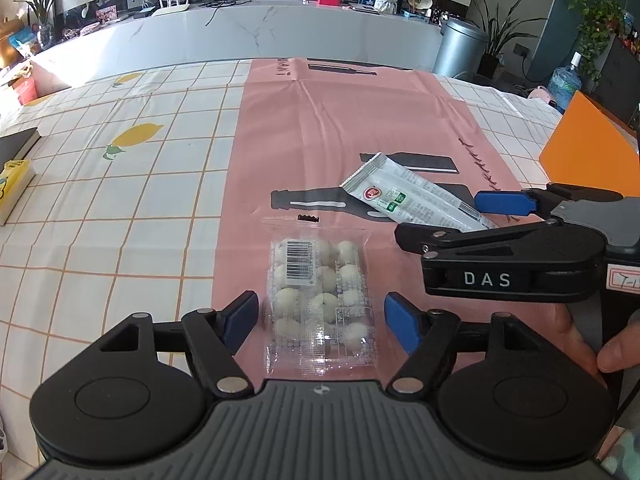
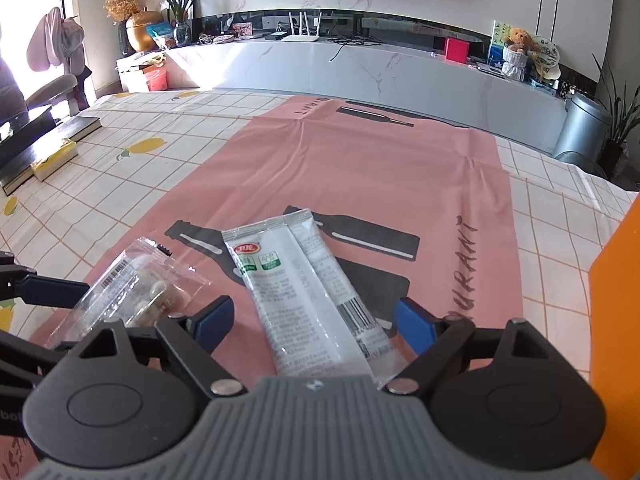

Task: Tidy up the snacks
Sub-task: 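Grasp the white packet with the right tool while the left tool holds the egg tray, then carry the egg tray and white packet over the orange box with both tools, then lower both items into the orange box and open both tools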

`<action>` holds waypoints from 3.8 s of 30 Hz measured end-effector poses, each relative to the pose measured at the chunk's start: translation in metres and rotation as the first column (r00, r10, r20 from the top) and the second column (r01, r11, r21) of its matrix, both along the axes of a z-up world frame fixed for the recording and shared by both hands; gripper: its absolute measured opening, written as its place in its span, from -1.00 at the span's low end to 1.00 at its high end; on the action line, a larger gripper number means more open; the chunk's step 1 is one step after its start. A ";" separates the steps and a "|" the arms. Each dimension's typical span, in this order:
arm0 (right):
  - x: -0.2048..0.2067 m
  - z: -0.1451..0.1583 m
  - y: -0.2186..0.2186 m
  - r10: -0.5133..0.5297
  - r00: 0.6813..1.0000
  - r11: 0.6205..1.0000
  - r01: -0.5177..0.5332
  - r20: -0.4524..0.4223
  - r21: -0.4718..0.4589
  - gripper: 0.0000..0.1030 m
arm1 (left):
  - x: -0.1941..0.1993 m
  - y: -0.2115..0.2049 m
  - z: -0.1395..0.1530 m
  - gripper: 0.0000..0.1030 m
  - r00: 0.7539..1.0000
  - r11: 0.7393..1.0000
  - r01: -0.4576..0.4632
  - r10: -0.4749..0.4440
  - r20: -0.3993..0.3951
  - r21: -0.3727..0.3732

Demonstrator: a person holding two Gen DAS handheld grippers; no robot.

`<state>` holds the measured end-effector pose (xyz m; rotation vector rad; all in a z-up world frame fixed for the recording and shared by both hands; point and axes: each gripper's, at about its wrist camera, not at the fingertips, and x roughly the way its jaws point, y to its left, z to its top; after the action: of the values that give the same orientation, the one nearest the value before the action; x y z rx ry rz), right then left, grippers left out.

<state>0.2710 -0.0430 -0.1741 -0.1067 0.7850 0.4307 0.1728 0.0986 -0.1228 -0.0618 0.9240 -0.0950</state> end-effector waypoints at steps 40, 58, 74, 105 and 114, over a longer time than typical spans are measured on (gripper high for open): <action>-0.127 0.050 -0.059 -0.215 0.949 0.959 0.250 -0.231 0.135 -0.11 | -0.070 -0.035 0.044 0.18 0.994 1.000 0.010 -0.010 0.113 0.000; -0.220 0.144 -0.150 -0.354 0.935 0.899 0.345 -0.015 0.270 -0.11 | -0.110 -0.115 0.127 0.18 0.938 0.985 0.174 -0.173 0.300 0.024; -0.212 0.145 -0.274 -0.553 0.831 0.790 0.545 -0.056 0.281 -0.11 | -0.072 -0.258 0.135 0.18 0.788 0.836 0.516 -0.548 0.281 0.185; -0.033 0.089 -0.326 -0.448 0.856 0.874 0.480 -0.259 0.073 -0.09 | 0.036 -0.341 0.055 0.24 0.717 0.659 0.672 -0.694 -0.072 0.337; -0.026 0.090 -0.324 -0.471 0.840 0.863 0.502 -0.268 0.054 0.03 | 0.035 -0.339 0.061 0.58 0.726 0.672 0.653 -0.687 -0.036 0.350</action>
<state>0.2453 -0.3666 -0.0837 0.2672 0.9936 0.0001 0.2080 -0.2401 -0.0616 0.6204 0.8106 -0.6266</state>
